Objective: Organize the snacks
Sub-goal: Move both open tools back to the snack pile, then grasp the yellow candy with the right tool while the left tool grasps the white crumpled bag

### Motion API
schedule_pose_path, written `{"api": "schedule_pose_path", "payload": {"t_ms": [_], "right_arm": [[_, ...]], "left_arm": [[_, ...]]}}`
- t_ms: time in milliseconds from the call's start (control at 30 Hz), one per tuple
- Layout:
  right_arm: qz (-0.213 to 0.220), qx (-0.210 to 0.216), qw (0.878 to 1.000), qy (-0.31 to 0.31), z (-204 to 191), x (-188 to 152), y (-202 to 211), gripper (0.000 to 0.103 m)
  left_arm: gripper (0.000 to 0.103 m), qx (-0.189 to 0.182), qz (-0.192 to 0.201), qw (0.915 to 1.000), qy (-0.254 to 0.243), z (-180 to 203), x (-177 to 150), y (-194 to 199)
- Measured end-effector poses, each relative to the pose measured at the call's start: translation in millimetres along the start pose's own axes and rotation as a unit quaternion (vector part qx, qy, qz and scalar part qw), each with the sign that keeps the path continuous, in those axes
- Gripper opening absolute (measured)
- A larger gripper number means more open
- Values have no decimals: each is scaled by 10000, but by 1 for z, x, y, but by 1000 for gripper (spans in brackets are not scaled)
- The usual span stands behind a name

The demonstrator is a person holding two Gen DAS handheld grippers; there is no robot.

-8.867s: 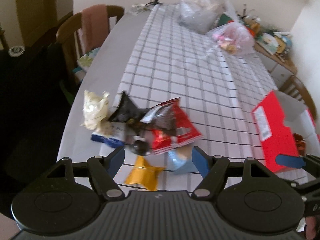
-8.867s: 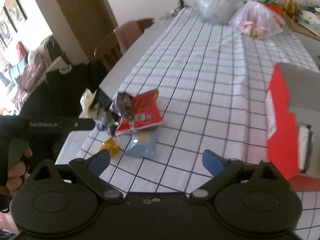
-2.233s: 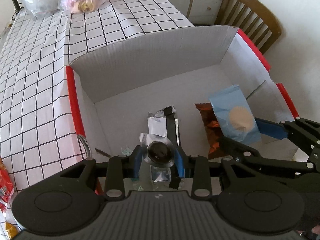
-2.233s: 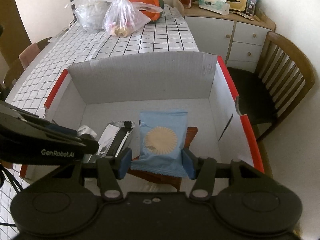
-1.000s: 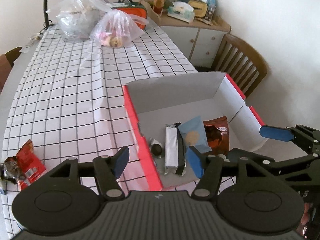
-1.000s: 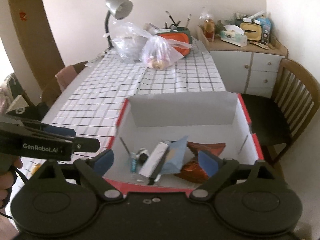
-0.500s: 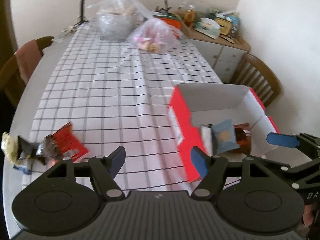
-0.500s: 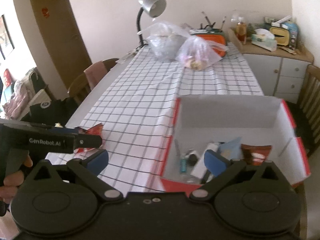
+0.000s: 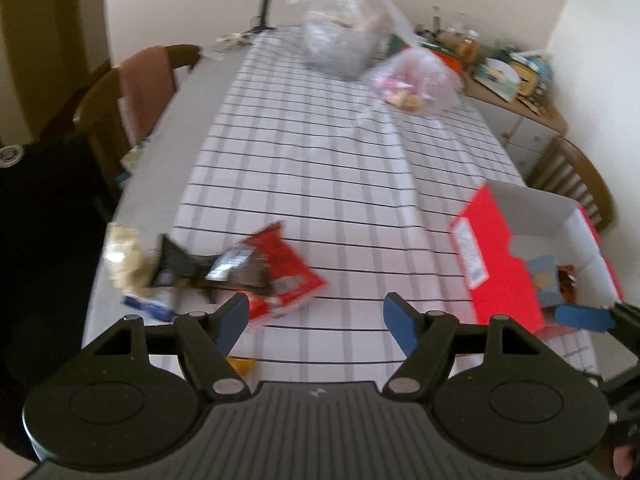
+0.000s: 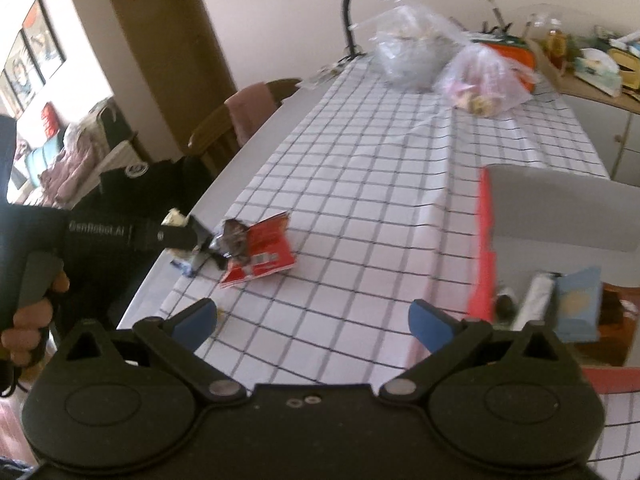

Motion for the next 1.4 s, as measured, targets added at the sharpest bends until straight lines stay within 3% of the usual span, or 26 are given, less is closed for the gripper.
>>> {"api": "schedule_pose_path", "payload": {"t_ms": [300,633,867,1133,1400], "right_arm": [[-273,228,9986,398,-68,-3,-30,102],[-844,190,9943,626,-133,-11,-82,95],[-1257,-35,9908,491,-155,-13,-114,88],[-1722,-238,9840,400,-168,-17,-144,82],[-1859,-440,9802,520,-177,-21,-159,75]], "left_arm": [[74,434,39,9987,253,-75,9,11],[74,687,-214,9967,377,-150,14,-5],[74,521,-328,9951,770,-193,21,-20],[73,242,-751,9958,463,-211,26,-50],[72,-21,-976,9936,566,-225,25,-69]]}}
Point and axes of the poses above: each gripper's, at about its wrist camera, not at the fingertips, and y roughly against the way its jaws point, z to its right, x to its top, the point moved 5 cm from there along -y, roughly the way its jaws point, and after that the axes turned 14 degrees about -x, right-handed, at the moved point
